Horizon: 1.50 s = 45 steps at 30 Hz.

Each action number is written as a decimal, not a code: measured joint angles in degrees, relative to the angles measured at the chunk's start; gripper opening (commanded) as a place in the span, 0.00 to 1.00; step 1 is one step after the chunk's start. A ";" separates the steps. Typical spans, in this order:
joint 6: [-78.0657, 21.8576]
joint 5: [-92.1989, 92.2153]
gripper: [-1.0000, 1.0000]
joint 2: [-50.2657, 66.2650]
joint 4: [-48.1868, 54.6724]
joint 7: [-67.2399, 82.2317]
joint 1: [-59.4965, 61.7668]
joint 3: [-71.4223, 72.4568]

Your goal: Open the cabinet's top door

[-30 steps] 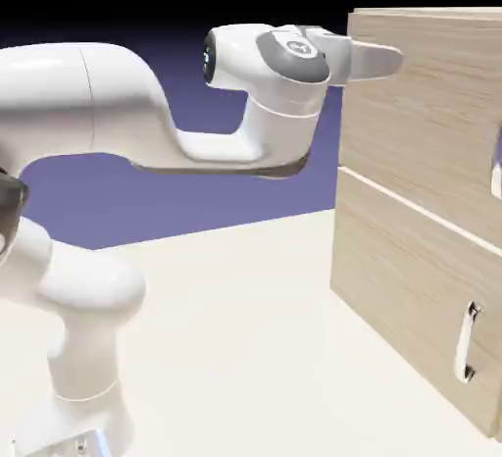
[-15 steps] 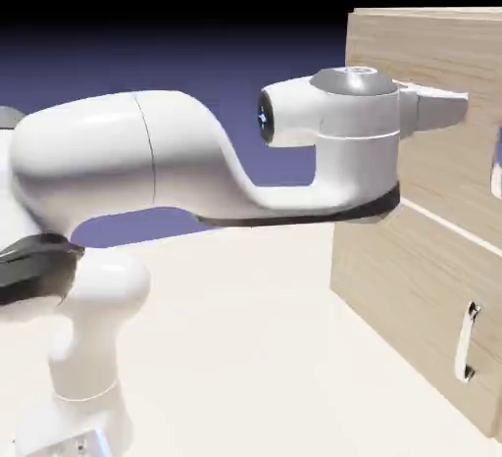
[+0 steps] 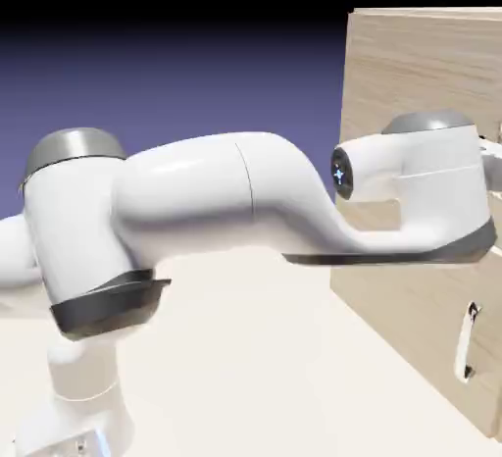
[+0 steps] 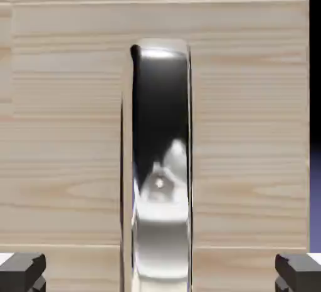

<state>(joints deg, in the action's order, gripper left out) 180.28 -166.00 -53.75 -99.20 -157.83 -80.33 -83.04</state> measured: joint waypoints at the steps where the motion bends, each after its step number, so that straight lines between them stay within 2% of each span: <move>1: 0.00 0.00 0.00 0.00 0.00 0.00 0.00 0.00; 11: -9.78 0.34 0.00 5.55 -18.10 -8.18 20.76 12.47; 26: -19.51 13.07 0.00 5.82 -39.63 -8.17 51.92 36.27; 36: -21.31 24.38 0.00 1.94 -50.53 -8.17 72.69 54.79; 45: -17.71 36.55 0.00 -4.44 -57.51 -8.15 91.38 71.91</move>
<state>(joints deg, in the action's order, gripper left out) 162.57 -129.45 -58.20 -156.71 -165.98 11.05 -11.14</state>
